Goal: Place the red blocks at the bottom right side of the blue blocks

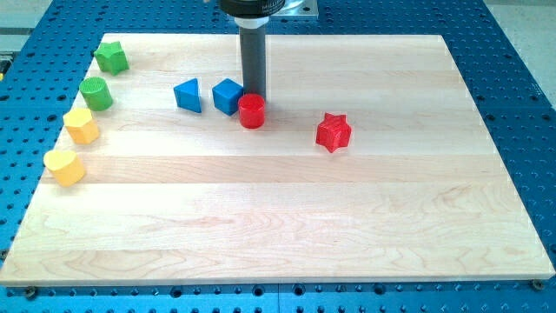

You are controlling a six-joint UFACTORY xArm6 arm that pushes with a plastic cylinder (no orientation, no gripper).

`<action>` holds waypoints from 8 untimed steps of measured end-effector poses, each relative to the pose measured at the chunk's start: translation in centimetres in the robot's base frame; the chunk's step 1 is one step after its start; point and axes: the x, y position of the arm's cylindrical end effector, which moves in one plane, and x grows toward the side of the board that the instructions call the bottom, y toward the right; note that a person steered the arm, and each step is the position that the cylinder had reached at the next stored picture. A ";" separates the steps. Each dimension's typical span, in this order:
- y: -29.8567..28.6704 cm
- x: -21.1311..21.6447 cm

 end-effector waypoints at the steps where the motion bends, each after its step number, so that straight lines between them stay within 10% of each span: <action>1: -0.2 4.2; 4: -6.3 7.3; 6: 2.6 8.8; 8: -19.7 21.2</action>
